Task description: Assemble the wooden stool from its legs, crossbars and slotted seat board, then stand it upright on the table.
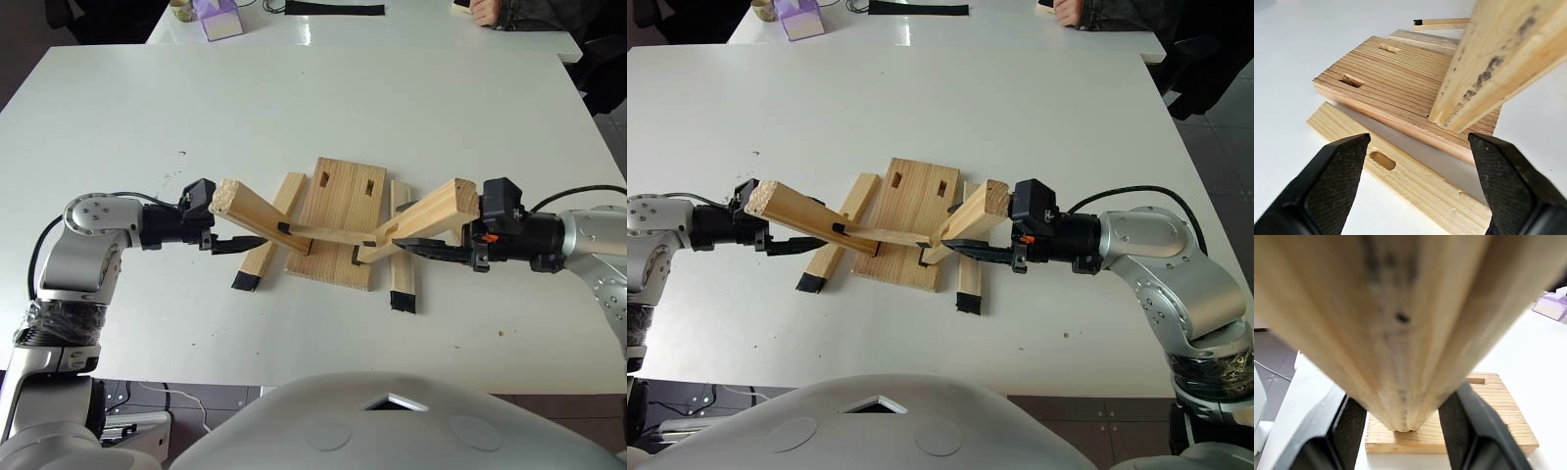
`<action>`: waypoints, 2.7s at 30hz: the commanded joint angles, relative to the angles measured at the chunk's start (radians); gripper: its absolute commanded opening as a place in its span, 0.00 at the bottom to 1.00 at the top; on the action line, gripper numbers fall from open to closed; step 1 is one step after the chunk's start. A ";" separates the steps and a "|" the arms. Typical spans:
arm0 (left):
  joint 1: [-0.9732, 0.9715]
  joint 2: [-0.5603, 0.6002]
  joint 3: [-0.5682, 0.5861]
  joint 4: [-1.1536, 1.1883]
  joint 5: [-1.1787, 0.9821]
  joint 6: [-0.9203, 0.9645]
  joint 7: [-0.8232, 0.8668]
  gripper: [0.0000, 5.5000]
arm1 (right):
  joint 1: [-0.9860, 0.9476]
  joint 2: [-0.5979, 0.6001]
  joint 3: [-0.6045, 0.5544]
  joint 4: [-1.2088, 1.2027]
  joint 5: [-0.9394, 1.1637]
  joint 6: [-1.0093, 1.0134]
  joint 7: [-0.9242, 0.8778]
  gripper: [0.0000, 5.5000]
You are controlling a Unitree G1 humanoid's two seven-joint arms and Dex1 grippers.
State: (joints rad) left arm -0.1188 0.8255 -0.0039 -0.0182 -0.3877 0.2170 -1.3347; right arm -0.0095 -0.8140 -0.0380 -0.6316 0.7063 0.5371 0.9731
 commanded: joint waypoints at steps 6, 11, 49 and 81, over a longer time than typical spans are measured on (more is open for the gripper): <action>0.014 0.009 0.006 -0.036 -0.008 0.016 0.007 0.68 | 0.114 -0.055 0.028 0.026 -0.117 -0.087 0.055 0.37; 0.017 -0.005 0.006 -0.053 -0.012 0.035 0.036 0.68 | 0.114 -0.111 0.025 0.091 -0.152 -0.139 0.117 0.37; 0.014 -0.089 -0.103 -0.272 -0.037 0.108 0.106 0.68 | -0.297 -0.034 0.376 0.366 -0.283 -0.168 0.249 0.37; -0.119 -0.053 -0.006 -0.054 -0.128 0.165 -0.002 0.68 | -0.303 -0.078 0.492 0.379 -0.360 -0.169 0.249 0.37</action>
State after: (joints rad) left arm -0.1793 0.7683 -0.0671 -0.1208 -0.4792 0.3661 -1.3351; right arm -0.4052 -0.8684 0.3221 -0.2766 0.5220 0.3176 1.2184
